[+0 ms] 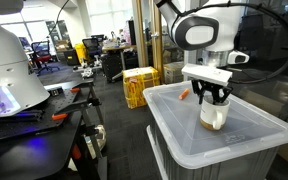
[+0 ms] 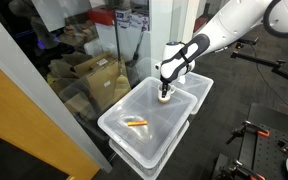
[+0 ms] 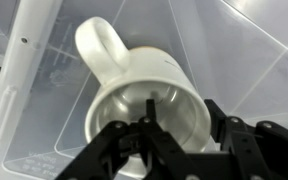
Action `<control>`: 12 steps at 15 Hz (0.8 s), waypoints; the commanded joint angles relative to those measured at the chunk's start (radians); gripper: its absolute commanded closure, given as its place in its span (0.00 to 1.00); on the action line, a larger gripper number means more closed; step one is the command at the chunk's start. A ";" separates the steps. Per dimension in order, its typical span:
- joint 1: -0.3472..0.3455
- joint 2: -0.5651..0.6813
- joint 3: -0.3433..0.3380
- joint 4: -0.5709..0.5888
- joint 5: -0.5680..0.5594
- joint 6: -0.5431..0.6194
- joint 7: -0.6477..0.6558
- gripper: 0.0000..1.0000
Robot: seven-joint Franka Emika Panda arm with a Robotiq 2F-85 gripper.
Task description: Slide the mug to the left
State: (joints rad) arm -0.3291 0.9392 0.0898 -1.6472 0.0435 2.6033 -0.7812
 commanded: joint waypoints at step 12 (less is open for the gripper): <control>0.034 0.041 0.001 0.107 -0.047 -0.095 0.003 0.97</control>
State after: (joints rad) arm -0.3119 0.9664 0.0904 -1.5869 0.0259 2.5595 -0.7811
